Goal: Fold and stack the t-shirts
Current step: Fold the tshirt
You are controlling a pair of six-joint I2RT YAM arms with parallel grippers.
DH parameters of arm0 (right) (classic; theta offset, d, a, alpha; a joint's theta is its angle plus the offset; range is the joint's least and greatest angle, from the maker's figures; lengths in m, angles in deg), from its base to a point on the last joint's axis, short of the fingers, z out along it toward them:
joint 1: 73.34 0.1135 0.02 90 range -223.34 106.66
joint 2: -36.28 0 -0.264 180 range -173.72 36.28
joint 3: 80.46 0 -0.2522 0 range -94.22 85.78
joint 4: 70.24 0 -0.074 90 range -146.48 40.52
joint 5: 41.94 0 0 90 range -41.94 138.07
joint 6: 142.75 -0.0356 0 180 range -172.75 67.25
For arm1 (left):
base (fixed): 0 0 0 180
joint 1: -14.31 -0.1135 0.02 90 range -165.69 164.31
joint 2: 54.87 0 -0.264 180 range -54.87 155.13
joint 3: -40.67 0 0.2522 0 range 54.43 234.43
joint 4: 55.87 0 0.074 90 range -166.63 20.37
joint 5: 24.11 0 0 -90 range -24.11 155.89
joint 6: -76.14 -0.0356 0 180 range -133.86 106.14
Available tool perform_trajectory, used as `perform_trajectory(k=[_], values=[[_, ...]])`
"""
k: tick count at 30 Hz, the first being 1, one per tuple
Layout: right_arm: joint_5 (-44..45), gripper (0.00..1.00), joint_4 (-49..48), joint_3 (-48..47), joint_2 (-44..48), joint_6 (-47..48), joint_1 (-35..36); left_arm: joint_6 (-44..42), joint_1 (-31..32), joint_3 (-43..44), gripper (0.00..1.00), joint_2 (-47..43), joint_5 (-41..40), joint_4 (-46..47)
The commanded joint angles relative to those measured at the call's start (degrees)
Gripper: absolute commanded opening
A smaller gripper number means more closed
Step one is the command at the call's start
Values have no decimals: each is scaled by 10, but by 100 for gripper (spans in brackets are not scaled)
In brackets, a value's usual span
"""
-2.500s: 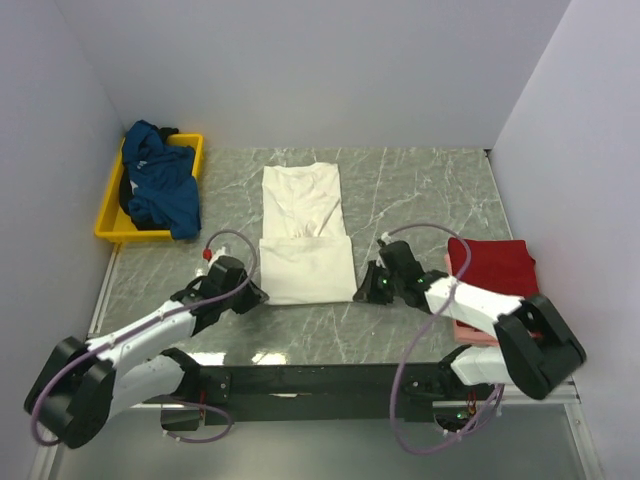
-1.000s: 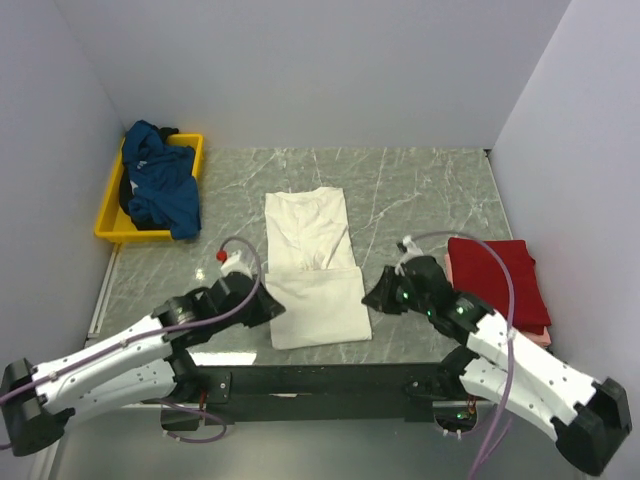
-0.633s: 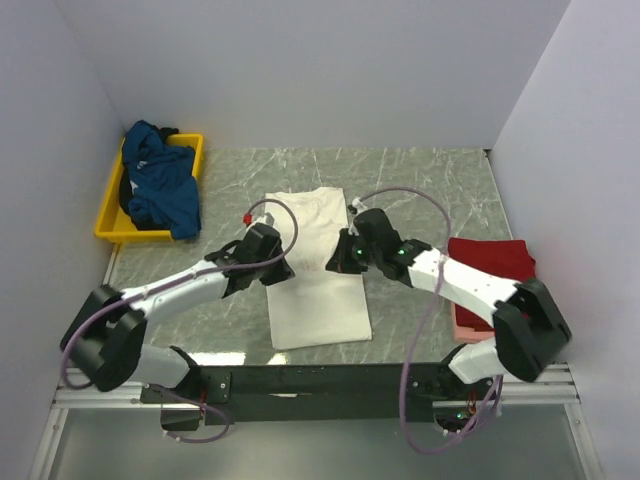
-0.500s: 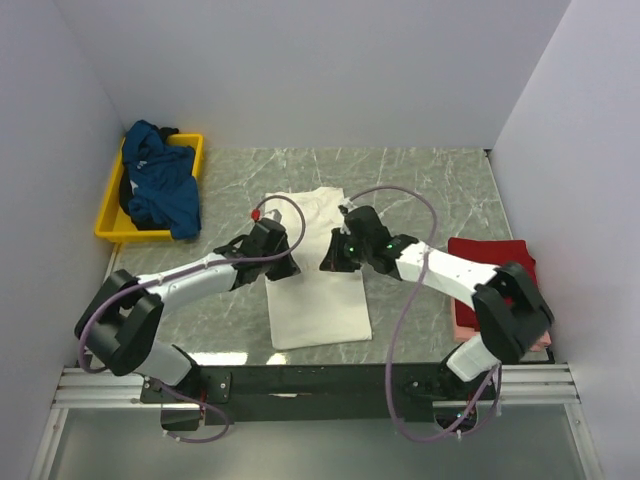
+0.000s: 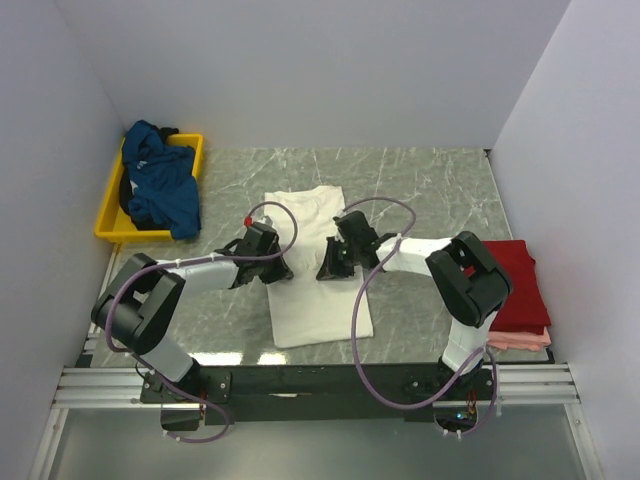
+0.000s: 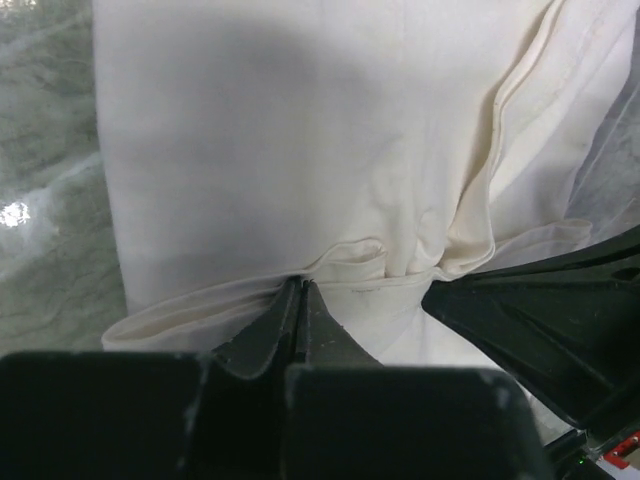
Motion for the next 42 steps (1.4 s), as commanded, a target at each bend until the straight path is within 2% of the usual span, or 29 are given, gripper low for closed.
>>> perform_trajectory(k=[1, 14, 19, 23, 25, 26, 29, 30, 31, 36, 38, 42], values=[[5, 0, -19, 7, -5, -8, -15, -9, -5, -21, 1, 12, 4, 13], [-92, 0, -70, 73, 16, -30, -138, -23, -19, -21, 1, -3, 4, 2], [-115, 0, -94, 90, 15, -36, -165, -28, -21, -17, 1, -12, 4, -3], [-112, 0, -75, 88, 61, -24, -170, -39, -22, -2, 2, -55, 0, -25], [-85, 0, -44, 88, 89, -12, -169, -41, -22, 7, 9, -97, -14, -53], [-73, 1, -31, 88, 119, -7, -169, -39, -22, 12, 18, -113, -20, -64], [-34, 24, 11, 94, 184, 6, -171, -30, -22, 11, 30, -183, -27, -105], [-19, 33, 28, 99, 200, 8, -170, -17, -22, 7, 30, -199, -27, -114], [-12, 34, 36, 110, 231, 11, -170, -7, -22, 1, 31, -230, -45, -139], [-8, 35, 65, 190, 324, 18, -166, 54, -20, -74, 32, -322, -38, -184], [-9, 35, 72, 239, 372, 19, -165, 70, -17, -118, 38, -370, -24, -191], [-2, 39, 101, 309, 447, 12, -137, 101, 27, -174, 48, -441, -21, -210]])
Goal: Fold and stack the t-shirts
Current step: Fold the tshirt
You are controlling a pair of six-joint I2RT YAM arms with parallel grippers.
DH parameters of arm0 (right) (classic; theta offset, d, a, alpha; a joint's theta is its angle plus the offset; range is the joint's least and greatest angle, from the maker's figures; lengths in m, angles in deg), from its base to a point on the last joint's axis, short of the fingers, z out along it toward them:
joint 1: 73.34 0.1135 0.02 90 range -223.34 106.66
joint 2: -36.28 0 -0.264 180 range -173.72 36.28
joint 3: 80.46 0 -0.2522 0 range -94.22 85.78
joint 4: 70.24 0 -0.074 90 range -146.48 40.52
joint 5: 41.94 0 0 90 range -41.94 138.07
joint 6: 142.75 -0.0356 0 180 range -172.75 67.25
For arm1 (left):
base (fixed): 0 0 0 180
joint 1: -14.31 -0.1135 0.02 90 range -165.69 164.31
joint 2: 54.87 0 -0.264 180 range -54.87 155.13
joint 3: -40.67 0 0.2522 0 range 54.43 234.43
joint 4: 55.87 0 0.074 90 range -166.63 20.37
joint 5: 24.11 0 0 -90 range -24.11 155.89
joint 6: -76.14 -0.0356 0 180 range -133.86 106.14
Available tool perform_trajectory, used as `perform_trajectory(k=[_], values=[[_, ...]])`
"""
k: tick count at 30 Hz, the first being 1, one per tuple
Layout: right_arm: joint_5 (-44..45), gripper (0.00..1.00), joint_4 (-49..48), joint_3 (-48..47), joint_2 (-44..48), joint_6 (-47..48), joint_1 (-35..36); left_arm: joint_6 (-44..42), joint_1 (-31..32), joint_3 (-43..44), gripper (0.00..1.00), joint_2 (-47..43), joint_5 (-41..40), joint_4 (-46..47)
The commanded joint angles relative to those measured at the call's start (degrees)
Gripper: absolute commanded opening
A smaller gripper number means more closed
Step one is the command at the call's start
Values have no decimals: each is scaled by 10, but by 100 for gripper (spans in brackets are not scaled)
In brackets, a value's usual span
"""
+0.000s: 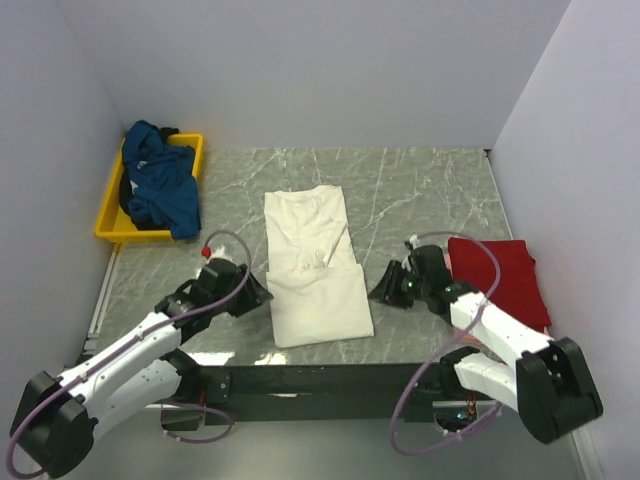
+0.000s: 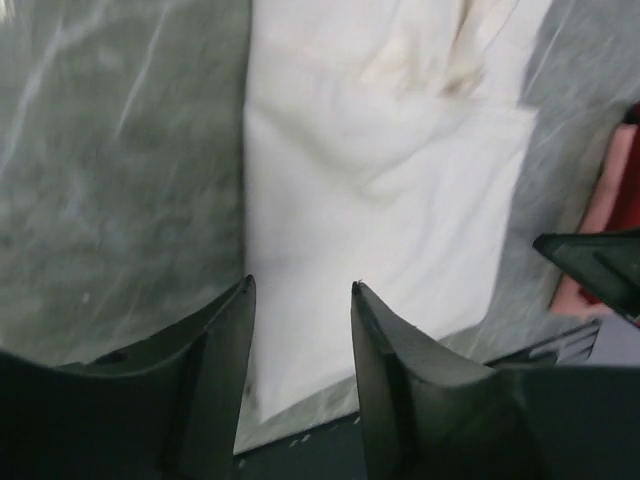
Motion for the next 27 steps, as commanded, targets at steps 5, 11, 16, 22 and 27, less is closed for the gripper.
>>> perform_trajectory(k=[5, 11, 16, 22, 27], values=[[36, 47, 62, 87, 122, -27, 65, 97, 100, -72, 51, -68, 3, -44], [57, 47, 58, 117, 142, -69, 129, 182, 211, -110, 48, -67, -24, -33], [69, 47, 47, 138, 140, -94, 157, 229, 274, -123, 46, -67, -59, -39], [72, 45, 30, 146, 128, -108, 171, 250, 292, -121, 46, -32, -77, -16], [83, 40, 33, 152, 137, -114, 172, 263, 299, -121, 45, -15, -105, -17]])
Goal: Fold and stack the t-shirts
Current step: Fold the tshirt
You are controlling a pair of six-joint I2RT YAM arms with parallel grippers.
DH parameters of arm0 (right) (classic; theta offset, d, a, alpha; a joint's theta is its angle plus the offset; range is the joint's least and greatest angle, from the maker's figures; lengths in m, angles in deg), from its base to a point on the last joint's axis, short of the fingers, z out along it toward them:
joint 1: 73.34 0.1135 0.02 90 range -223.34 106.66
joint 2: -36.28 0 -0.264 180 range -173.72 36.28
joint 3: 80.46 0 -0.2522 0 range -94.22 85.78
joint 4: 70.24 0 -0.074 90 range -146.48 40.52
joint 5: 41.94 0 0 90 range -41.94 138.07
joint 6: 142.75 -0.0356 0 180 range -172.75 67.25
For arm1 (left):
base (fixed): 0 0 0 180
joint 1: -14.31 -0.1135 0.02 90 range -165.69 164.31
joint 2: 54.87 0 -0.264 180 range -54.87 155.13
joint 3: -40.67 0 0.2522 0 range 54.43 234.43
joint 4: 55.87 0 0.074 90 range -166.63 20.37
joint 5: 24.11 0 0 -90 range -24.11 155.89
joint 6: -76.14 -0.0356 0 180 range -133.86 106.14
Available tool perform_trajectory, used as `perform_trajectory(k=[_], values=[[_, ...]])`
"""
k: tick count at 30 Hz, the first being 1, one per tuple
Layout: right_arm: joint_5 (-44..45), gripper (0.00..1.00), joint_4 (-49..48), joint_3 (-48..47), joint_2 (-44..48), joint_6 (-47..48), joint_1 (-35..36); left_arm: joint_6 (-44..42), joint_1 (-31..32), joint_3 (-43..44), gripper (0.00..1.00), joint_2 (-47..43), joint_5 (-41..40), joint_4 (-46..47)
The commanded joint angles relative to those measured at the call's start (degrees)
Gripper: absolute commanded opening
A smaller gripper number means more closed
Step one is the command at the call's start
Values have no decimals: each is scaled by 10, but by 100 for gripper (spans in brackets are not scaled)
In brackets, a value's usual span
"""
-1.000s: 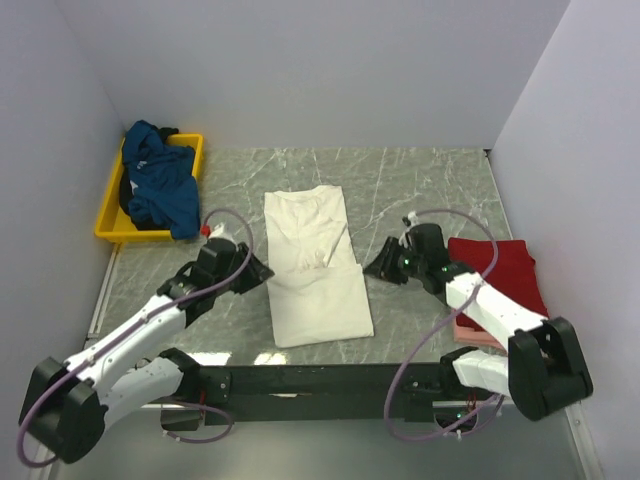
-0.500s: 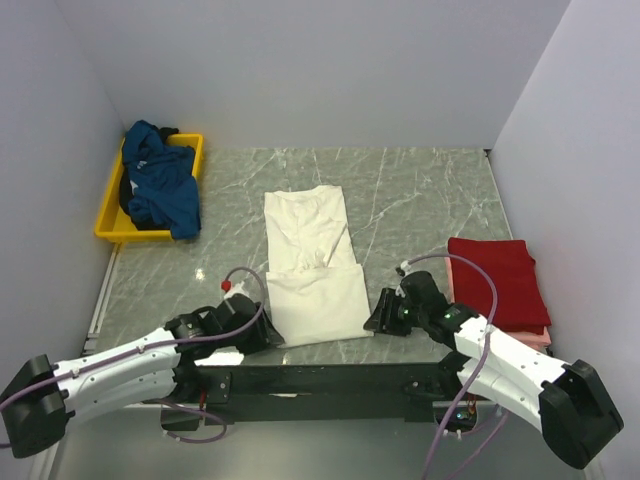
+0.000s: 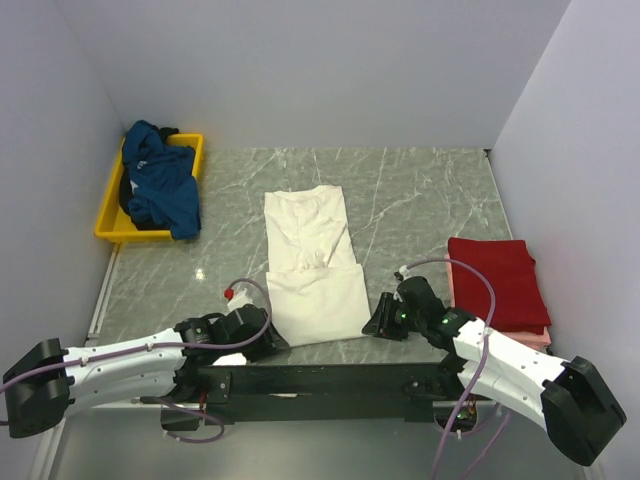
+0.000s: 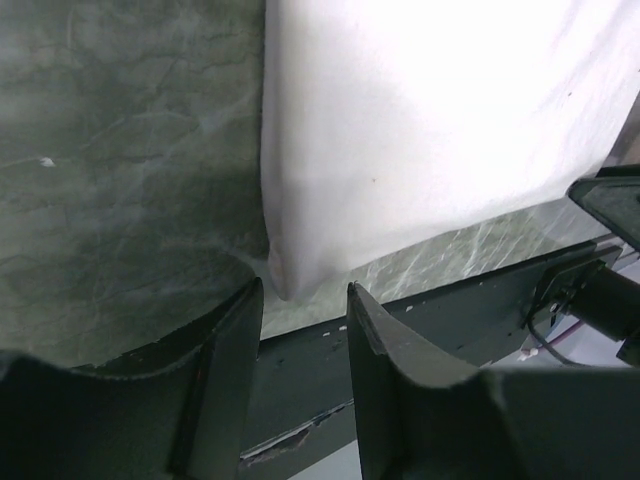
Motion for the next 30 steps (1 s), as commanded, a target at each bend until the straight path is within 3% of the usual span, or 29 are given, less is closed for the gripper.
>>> perform_trajectory(k=[1, 8, 13, 25, 30], values=[[22, 37, -1, 15, 6, -7, 6, 22, 4, -1, 44, 10, -45, -9], [22, 18, -6, 15, 11, -9, 6, 26, 5, -3, 32, 4, -72, -20], [11, 0, -2, 3, 16, -8, 6, 8, 6, 10, 1, 16, -67, -12], [-27, 0, 159, -16, 177, 13, 23, -20, 73, 105, 1, -57, -63, -157], [4, 0, 214, -67, 202, 26, 24, -28, 79, 160, 1, -66, -109, -215]])
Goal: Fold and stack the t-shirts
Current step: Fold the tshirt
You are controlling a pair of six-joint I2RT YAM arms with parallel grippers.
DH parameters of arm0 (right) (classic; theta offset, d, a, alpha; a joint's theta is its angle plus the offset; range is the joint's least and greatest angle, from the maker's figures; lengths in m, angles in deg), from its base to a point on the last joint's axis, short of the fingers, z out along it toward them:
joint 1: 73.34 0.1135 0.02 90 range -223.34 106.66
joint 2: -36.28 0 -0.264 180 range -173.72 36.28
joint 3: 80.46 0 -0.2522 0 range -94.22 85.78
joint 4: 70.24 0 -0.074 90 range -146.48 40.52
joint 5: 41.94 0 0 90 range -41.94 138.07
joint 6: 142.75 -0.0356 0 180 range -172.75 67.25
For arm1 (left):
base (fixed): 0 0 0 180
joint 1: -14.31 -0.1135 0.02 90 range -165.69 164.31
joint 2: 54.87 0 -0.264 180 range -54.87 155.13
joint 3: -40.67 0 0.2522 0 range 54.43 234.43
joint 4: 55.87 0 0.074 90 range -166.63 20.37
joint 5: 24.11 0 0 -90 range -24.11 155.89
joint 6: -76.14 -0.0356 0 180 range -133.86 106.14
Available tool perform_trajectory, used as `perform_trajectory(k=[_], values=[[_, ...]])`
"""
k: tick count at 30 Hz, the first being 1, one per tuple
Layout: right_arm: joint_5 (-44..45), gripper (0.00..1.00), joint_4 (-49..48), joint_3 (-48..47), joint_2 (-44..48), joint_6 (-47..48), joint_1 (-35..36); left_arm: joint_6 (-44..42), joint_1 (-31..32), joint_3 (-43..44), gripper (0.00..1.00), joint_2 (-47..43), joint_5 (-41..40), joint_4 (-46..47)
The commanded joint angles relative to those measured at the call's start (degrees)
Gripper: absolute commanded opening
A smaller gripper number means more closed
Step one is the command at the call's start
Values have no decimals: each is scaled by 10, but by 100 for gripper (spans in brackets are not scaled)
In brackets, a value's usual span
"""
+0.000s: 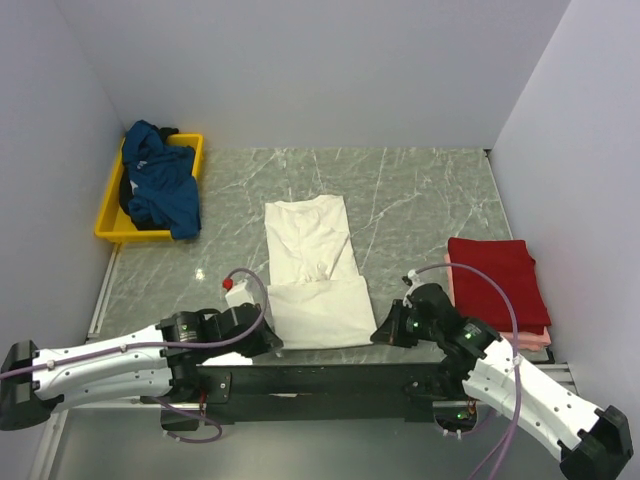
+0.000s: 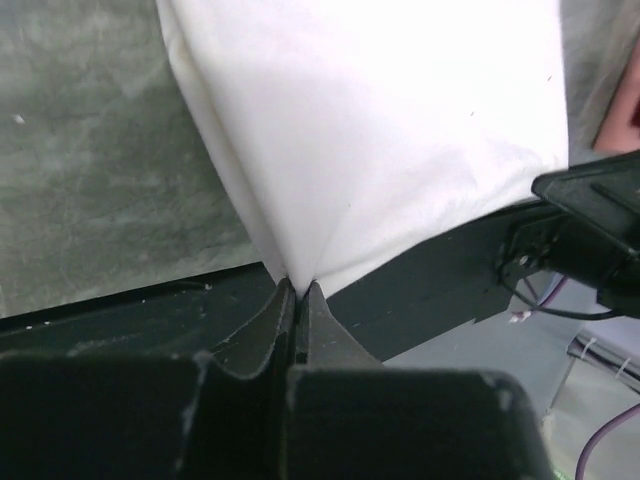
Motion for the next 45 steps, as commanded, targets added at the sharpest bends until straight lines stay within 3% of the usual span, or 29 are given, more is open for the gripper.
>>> perform_trajectory(k=[1, 7, 13, 19, 28, 36, 40, 42, 43, 44, 45], values=[[26, 0, 43, -62, 8, 21, 5, -16, 3, 52, 0, -10, -59, -63], [55, 0, 5, -152, -77, 54, 0, -96, -49, 105, 0, -1, -91, -47], [37, 0, -46, -266, -196, 87, -44, -236, -228, 145, 0, 41, -8, 29], [-20, 0, -73, -359, -310, 117, -120, -317, -341, 222, 0, 128, 49, 72], [-90, 0, -92, -566, -577, 118, -197, -351, -488, 329, 0, 323, 180, 161], [-155, 0, -80, -760, -819, 111, -236, -383, -567, 458, 0, 553, 251, 203], [-168, 0, -61, -903, -947, 116, -249, -393, -597, 534, 0, 643, 271, 204], [-175, 11, -18, -961, -993, 116, -254, -408, -603, 597, 1, 706, 316, 193], [-179, 17, -11, -993, -1019, 115, -256, -412, -604, 622, 7, 726, 312, 177], [-177, 33, -8, -1001, -1026, 113, -256, -416, -604, 653, 17, 750, 309, 169], [-176, 41, -8, -1003, -1028, 111, -259, -421, -604, 663, 40, 756, 309, 167]])
